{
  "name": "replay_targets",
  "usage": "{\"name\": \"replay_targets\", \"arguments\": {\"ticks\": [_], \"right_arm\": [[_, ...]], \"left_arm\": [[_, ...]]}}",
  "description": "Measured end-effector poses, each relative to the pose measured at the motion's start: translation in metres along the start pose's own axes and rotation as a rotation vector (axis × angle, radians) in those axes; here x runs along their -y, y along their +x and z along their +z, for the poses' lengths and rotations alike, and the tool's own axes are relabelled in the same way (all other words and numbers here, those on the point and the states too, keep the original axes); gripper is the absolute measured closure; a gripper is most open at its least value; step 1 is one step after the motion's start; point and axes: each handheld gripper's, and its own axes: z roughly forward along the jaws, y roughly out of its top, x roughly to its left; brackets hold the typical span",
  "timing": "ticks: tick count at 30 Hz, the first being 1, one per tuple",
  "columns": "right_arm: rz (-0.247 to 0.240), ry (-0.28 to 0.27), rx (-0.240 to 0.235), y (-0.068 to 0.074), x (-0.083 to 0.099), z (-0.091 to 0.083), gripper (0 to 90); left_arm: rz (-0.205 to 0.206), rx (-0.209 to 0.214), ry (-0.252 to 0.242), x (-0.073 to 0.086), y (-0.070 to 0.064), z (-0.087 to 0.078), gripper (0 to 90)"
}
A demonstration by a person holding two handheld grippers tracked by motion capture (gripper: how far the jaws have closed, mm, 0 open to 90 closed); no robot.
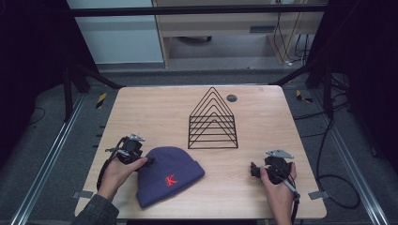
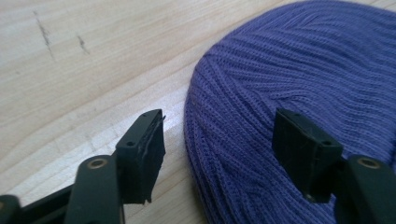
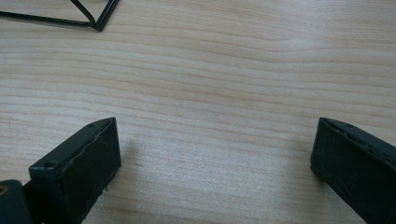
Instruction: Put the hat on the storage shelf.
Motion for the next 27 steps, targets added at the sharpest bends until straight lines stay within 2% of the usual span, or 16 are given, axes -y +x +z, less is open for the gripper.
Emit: {"name": "replay_targets", "arguments": {"ticks": [4,8,12,13,15,19,22,27], "right_arm": [[-0.001,0.0,-0.001,0.0,0.0,0.0,1.7],[0.005,0.002,-0.004,0.001,0.0,-0.001,1.7],[0.003,0.002,-0.003,0.001,0.001,-0.001,1.7],[0.002,0.002,-0.004,0.001,0.001,-0.001,1.7],[0.003,0.003,-0.003,0.001,0.001,-0.001,1.7],[-0.003,0.001,-0.005,0.0,0.001,-0.001,1.7],[-0.003,0.0,-0.007,0.001,0.001,-0.001,1.7],[-0.006,-0.001,-0.006,0.0,0.001,-0.001,1.7]], "left_arm": [[-0.001,-0.003,0.019,0.0,0.001,0.003,37.0],[-0.001,0.014,0.051,-0.001,0.003,0.009,40.8],[0.006,0.028,0.062,-0.003,0.002,0.011,44.5],[0.009,0.04,0.065,-0.003,0.002,0.011,49.9],[0.003,0.048,0.073,-0.004,0.004,0.013,52.7],[0.006,0.059,0.075,-0.004,0.003,0.013,62.6],[0.013,0.062,0.054,-0.002,0.0,0.013,71.8],[0.032,0.057,0.032,0.0,-0.002,0.009,77.5]]}}
